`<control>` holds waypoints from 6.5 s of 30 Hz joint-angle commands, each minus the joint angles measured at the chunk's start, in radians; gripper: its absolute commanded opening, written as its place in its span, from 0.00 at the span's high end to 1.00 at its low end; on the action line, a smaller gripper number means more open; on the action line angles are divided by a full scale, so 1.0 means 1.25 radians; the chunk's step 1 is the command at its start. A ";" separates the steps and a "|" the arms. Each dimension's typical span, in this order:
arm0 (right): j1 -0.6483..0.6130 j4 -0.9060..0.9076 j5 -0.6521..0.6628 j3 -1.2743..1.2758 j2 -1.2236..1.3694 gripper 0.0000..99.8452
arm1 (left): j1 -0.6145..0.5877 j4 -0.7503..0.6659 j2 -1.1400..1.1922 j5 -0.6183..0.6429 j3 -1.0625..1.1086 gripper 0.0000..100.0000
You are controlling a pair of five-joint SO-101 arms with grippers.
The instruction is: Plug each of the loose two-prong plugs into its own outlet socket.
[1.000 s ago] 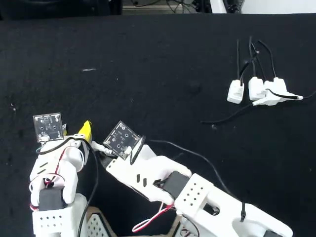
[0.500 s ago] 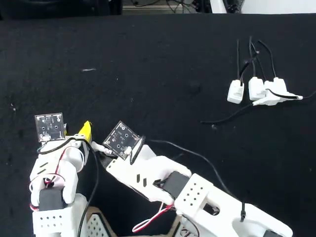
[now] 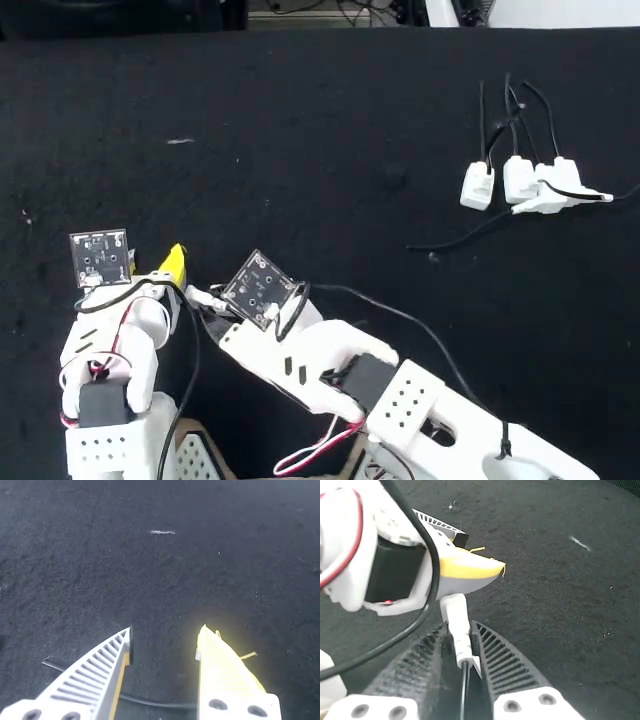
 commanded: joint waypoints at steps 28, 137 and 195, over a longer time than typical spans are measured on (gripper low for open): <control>-0.004 -0.009 -0.006 -0.034 -0.028 0.99 | 0.003 0.000 0.006 -0.012 0.007 0.78; 0.150 0.665 0.109 -0.532 0.566 0.99 | -0.033 -0.473 0.880 -0.063 -0.149 0.78; 0.269 0.708 0.104 -0.776 0.791 0.99 | 0.116 -0.293 0.927 -0.177 -0.184 0.78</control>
